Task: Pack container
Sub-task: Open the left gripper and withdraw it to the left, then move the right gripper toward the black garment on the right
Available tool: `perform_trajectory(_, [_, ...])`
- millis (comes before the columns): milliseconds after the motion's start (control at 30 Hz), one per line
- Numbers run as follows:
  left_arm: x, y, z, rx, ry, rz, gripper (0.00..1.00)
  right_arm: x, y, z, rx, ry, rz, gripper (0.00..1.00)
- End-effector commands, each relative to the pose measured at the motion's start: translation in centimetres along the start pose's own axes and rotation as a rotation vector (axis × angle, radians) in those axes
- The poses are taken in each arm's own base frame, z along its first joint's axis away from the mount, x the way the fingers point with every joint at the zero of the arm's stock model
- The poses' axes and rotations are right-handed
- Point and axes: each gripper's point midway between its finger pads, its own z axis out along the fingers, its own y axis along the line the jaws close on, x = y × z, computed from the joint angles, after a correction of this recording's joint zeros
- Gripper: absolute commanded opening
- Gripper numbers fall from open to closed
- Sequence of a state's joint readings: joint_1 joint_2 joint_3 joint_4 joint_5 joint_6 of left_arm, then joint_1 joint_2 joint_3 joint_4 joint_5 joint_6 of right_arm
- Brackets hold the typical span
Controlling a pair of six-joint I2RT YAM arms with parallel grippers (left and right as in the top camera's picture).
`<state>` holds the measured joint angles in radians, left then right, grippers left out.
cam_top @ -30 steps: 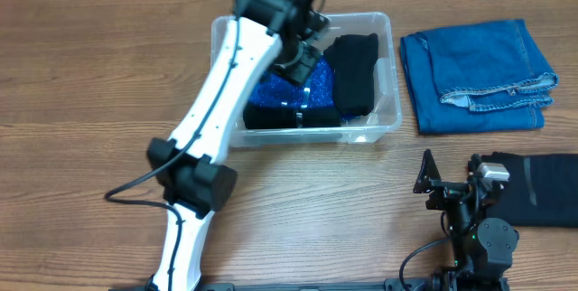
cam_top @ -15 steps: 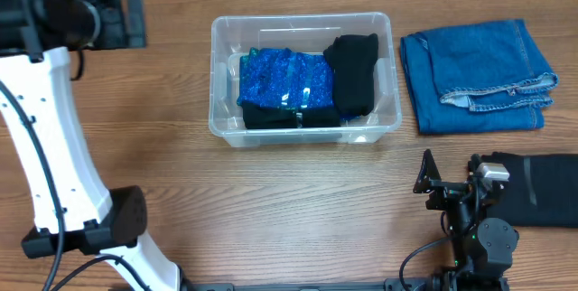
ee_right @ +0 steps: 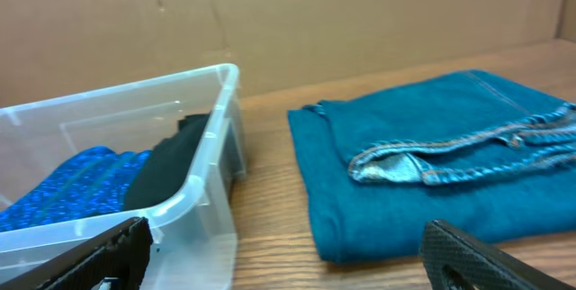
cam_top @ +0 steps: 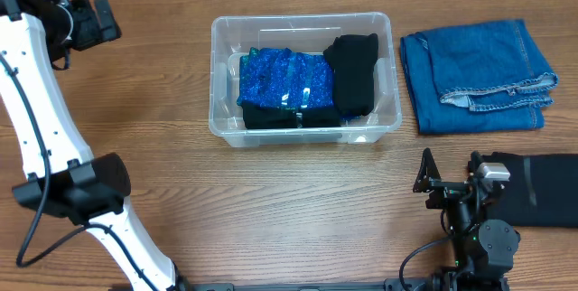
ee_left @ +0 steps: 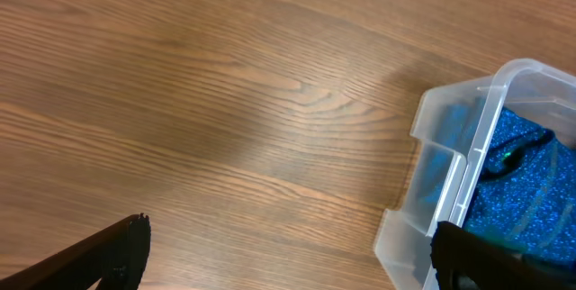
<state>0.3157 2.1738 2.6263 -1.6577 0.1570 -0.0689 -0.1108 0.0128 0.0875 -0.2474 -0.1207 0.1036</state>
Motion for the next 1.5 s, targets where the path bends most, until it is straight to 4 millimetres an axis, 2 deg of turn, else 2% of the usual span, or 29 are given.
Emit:
perform_trajectory(0, [0.7,-0.4,2.8,0.045,0.086,-0.032,1.0,-0.7,2.7,-0.4,-0.149,-0.002,-0.004,1.0])
perform_trajectory(100, [0.8,-0.2,3.9,0.041,0.114,-0.036,1.0,-2.4,3.5,-0.8,-0.18,-0.006,0.029,1.0])
perform_trajectory(267, [0.8,-0.2,4.0,0.041,0.114,-0.036,1.0,-5.9,5.0,-0.7,-0.221,0.043,0.038,1.0])
perform_trajectory(467, [0.8,-0.2,4.0,0.041,0.115,-0.036,1.0,-11.1,6.5,1.5,-0.242,0.237,0.091,1.0])
perform_trajectory(533, [0.8,-0.2,4.0,0.041,0.114,-0.036,1.0,-12.5,7.5,2.1,-0.282,0.304,0.115,1.0])
perform_trajectory(567, [0.8,-0.2,4.0,0.041,0.114,-0.036,1.0,-13.6,8.7,2.6,-0.342,0.359,0.142,1.0])
perform_trajectory(667, [0.8,-0.2,4.0,0.041,0.114,-0.036,1.0,-14.1,10.3,3.5,-0.441,0.437,0.175,1.0])
perform_trajectory(767, [0.8,-0.2,4.0,0.041,0.114,-0.036,1.0,-12.7,9.9,4.5,-0.424,0.503,0.226,1.0])
perform_trajectory(800, [0.8,-0.2,4.0,0.041,0.114,-0.036,1.0,-11.7,8.9,5.0,-0.364,0.548,0.282,1.0])
perform_trajectory(867, [0.8,-0.2,4.0,0.041,0.114,-0.036,1.0,-10.1,5.6,5.6,-0.172,0.605,0.416,1.0])
perform_trajectory(900, [0.8,-0.2,4.0,0.041,0.114,-0.036,1.0,-9.1,2.8,5.5,-0.016,0.629,0.515,1.0])
perform_trajectory(967, [0.8,-0.2,4.0,0.041,0.114,-0.036,1.0,-7.0,-4.2,3.5,0.363,0.637,0.789,1.0])
perform_trajectory(1033, [0.8,-0.2,4.0,0.041,0.114,-0.036,1.0,-6.6,-7.7,1.8,0.492,0.607,0.876,1.0])
perform_trajectory(1067, [0.8,-0.2,4.0,0.041,0.114,-0.036,1.0,-6.5,-10.0,0.5,0.573,0.578,0.931,1.0])
perform_trajectory(1167, [0.8,-0.2,4.0,0.041,0.114,-0.036,1.0,-5.3,-15.2,-2.9,0.759,0.502,1.064,1.0])
perform_trajectory(1267, [0.8,-0.2,4.0,0.041,0.114,-0.036,1.0,-2.8,-18.7,-5.6,0.892,0.482,1.196,1.0])
perform_trajectory(1300, [0.8,-0.2,4.0,0.041,0.114,-0.036,1.0,-1.2,-20.0,-6.4,0.936,0.486,1.248,1.0])
perform_trajectory(1400, [0.8,-0.2,4.0,0.041,0.114,-0.036,1.0,2.6,-22.3,-7.5,1.002,0.527,1.347,1.0])
perform_trajectory(1467, [0.8,-0.2,4.0,0.041,0.114,-0.036,1.0,4.0,-22.9,-7.4,1.013,0.559,1.379,1.0])
